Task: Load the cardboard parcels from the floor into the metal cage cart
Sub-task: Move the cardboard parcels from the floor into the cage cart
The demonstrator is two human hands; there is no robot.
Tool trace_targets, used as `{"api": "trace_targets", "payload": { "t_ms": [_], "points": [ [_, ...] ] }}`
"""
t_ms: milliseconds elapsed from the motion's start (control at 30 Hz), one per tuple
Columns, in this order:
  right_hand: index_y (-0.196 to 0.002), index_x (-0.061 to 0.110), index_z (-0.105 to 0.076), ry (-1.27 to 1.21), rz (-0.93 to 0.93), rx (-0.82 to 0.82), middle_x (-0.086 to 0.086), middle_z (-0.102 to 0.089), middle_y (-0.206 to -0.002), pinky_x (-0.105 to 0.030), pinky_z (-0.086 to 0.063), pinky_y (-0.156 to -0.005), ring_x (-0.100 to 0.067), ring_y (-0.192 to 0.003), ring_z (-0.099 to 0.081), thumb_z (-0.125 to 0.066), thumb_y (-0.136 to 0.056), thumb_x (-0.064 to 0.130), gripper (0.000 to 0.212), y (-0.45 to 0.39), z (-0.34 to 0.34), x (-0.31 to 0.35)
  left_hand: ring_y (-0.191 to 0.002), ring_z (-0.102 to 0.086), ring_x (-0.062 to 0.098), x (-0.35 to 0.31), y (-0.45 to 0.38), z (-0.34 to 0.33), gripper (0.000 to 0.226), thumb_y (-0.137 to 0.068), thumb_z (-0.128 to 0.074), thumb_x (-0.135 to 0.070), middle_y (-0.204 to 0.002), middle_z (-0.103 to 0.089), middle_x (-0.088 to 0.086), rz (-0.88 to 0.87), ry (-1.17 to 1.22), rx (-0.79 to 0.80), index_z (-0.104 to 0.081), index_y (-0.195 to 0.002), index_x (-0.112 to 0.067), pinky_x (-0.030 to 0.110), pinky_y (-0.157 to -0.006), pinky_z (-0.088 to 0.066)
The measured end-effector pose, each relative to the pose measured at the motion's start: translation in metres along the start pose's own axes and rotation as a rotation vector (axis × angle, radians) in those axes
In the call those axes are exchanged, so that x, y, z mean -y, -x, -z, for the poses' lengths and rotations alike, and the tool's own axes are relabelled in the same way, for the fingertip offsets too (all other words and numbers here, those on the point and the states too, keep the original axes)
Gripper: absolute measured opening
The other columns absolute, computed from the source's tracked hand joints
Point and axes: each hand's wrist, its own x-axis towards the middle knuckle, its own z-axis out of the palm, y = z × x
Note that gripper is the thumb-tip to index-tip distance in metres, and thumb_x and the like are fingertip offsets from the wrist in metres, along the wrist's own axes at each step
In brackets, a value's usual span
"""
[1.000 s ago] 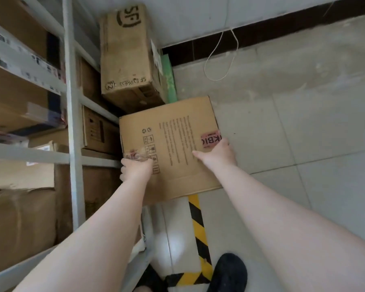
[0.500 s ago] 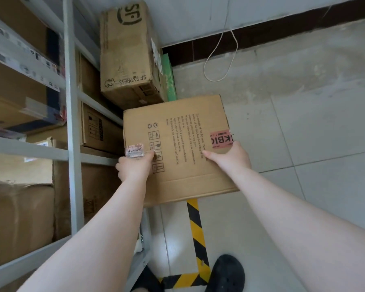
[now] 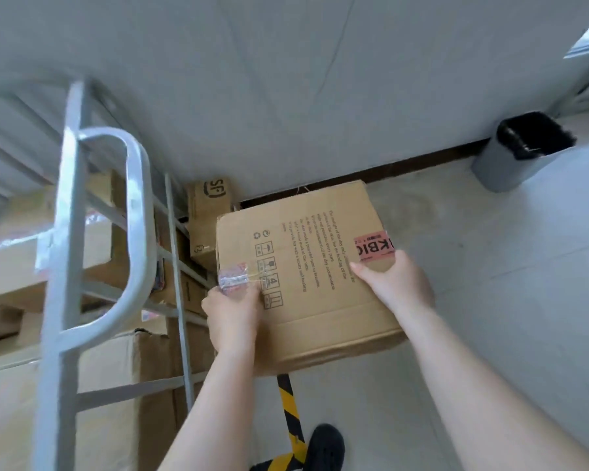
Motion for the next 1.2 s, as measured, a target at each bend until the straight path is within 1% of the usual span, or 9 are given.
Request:
{"api": "trace_targets", "payload": {
  "t_ms": [333, 433, 567, 733, 833, 900, 967, 1033, 1200],
  "points": [
    [-0.115, 0.015, -0.053, -0.164, 0.163, -0.293, 0.0, -0.061, -0.108, -0.032, -0.046, -0.069, -0.022, -0.086, -0.054, -0.066, -0.075, 0.06, 0.061, 0.111, 0.163, 0.068, -0.116, -0.051, 0.031, -0.148, 0.124, 0.093, 0.067, -0.082, -0.062, -0.051, -0.128, -0.045, 0.011, -0.366, -0.023, -0.088, -0.043, -0.127, -0.006, 0.048, -0.093, -0.047],
    [-0.112, 0.016, -0.053, -0.187, 0.207, -0.34, 0.0, -0.061, -0.107, -0.037, -0.051, -0.072, -0.023, -0.089, -0.056, -0.065, -0.071, 0.065, 0.065, 0.123, 0.185, 0.086, -0.113, -0.054, 0.029, -0.17, 0.136, 0.114, 0.067, -0.08, -0.062, -0.054, -0.123, -0.05, 0.009, -0.435, 0.037, -0.106, -0.045, -0.124, -0.007, 0.047, -0.09, -0.049],
    [-0.119, 0.011, -0.05, -0.21, 0.345, -0.321, -0.004, -0.058, -0.111, -0.033, -0.041, -0.068, -0.025, -0.095, -0.052, -0.065, -0.076, 0.061, 0.067, 0.14, 0.204, 0.129, -0.116, -0.051, 0.026, -0.195, 0.145, 0.155, 0.065, -0.083, -0.061, -0.051, -0.128, -0.046, 0.007, -0.5, 0.089, -0.192, -0.044, -0.129, -0.008, 0.037, -0.082, -0.044],
    [-0.12, 0.009, -0.054, -0.248, 0.54, -0.274, -0.007, -0.062, -0.116, -0.037, -0.046, -0.077, -0.031, -0.106, -0.056, -0.066, -0.075, 0.06, 0.069, 0.164, 0.193, 0.205, -0.116, -0.05, 0.023, -0.213, 0.13, 0.235, 0.058, -0.083, -0.063, -0.045, -0.126, -0.046, 0.006, -0.501, 0.255, -0.316, -0.046, -0.125, -0.008, 0.031, -0.082, -0.036],
    [-0.118, 0.006, -0.054, -0.156, 0.701, -0.298, -0.01, -0.063, -0.114, -0.035, -0.043, -0.073, -0.035, -0.105, -0.057, -0.066, -0.078, 0.057, 0.066, 0.181, 0.179, 0.269, -0.114, -0.054, 0.024, -0.212, 0.098, 0.286, 0.059, -0.079, -0.069, -0.04, -0.124, -0.052, 0.009, -0.43, 0.436, -0.316, -0.049, -0.122, -0.005, 0.033, -0.088, -0.042],
    [-0.114, 0.005, -0.055, -0.043, 0.788, -0.297, -0.013, -0.063, -0.11, -0.037, -0.043, -0.073, -0.037, -0.103, -0.058, -0.068, -0.076, 0.056, 0.066, 0.188, 0.17, 0.321, -0.112, -0.057, 0.023, -0.207, 0.078, 0.314, 0.073, -0.067, -0.073, -0.047, -0.123, -0.056, 0.008, -0.372, 0.529, -0.311, -0.052, -0.123, -0.006, 0.036, -0.091, -0.047],
    [-0.113, 0.007, -0.058, 0.005, 0.862, -0.224, -0.012, -0.064, -0.111, -0.04, -0.047, -0.08, -0.036, -0.104, -0.058, -0.071, -0.072, 0.057, 0.065, 0.188, 0.156, 0.374, -0.11, -0.057, 0.02, -0.202, 0.055, 0.342, 0.076, -0.062, -0.073, -0.05, -0.123, -0.058, 0.007, -0.354, 0.627, -0.325, -0.054, -0.124, -0.01, 0.03, -0.083, -0.047],
    [-0.114, 0.012, -0.06, -0.025, 0.909, -0.136, -0.009, -0.064, -0.113, -0.041, -0.048, -0.087, -0.033, -0.107, -0.058, -0.072, -0.071, 0.056, 0.063, 0.185, 0.134, 0.418, -0.108, -0.054, 0.017, -0.204, 0.031, 0.372, 0.061, -0.075, -0.071, -0.04, -0.124, -0.056, 0.006, -0.364, 0.669, -0.4, -0.051, -0.126, -0.012, 0.025, -0.077, -0.041],
    [-0.119, 0.017, -0.06, -0.19, 1.026, 0.068, 0.0, -0.064, -0.115, -0.035, -0.047, -0.089, -0.022, -0.109, -0.058, -0.073, -0.072, 0.052, 0.06, 0.178, 0.047, 0.497, -0.117, -0.049, 0.02, -0.204, -0.02, 0.441, 0.059, -0.079, -0.069, -0.038, -0.13, -0.05, 0.004, -0.349, 0.644, -0.686, -0.044, -0.127, -0.017, 0.037, -0.098, -0.041]
  ]
}}
